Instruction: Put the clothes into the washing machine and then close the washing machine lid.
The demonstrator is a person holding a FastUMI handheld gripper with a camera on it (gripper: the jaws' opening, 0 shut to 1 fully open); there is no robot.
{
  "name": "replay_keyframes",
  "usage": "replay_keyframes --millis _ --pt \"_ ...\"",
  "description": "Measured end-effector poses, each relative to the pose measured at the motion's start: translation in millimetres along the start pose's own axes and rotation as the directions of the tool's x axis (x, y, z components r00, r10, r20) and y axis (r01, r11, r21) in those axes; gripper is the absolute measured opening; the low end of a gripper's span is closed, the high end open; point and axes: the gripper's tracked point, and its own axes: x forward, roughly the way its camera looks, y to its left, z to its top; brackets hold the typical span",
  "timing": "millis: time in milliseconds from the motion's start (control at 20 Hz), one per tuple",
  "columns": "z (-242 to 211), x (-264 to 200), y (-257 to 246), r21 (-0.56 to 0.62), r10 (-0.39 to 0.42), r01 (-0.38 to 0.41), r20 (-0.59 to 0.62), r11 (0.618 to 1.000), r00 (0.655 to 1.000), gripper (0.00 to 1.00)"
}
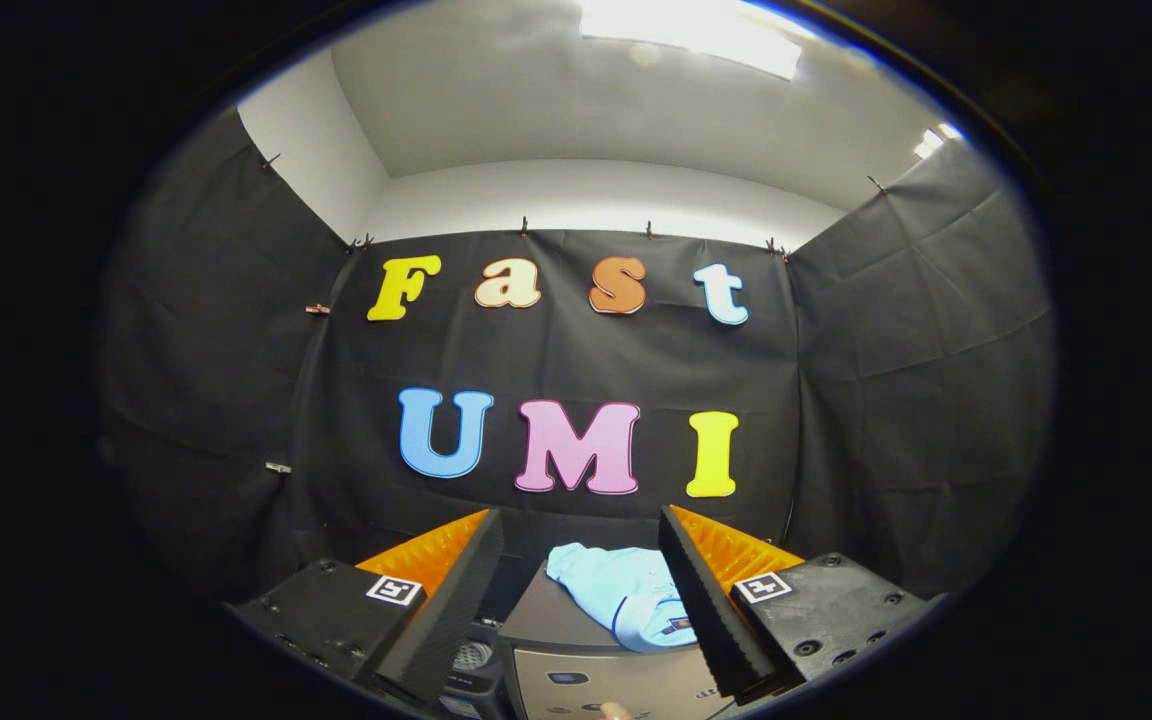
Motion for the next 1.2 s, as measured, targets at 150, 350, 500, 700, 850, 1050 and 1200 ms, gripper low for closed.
replay_keyframes --millis 150,350,500,700,850,1050,1200 --pt "0 3 -1 0.000 -0.005 0.005 0.002 1.000 1.000 0.97" --pt "6 11 -7 -0.004 -0.014 0.014 0.014 1.000 1.000 0.97" --pt "8 24 -18 -0.006 -0.036 0.036 0.016 0.999 0.999 0.97" --pt "6 48 -30 -0.009 -0.055 0.055 -0.003 0.998 0.998 0.97" --pt "6 72 -36 -0.027 -0.061 0.061 -0.016 0.998 0.998 0.97" --pt "-2 113 -43 -0.038 -0.065 0.063 -0.053 0.997 0.996 0.97" --pt "-18 148 -51 -0.030 -0.072 0.069 -0.111 0.997 0.991 0.97"
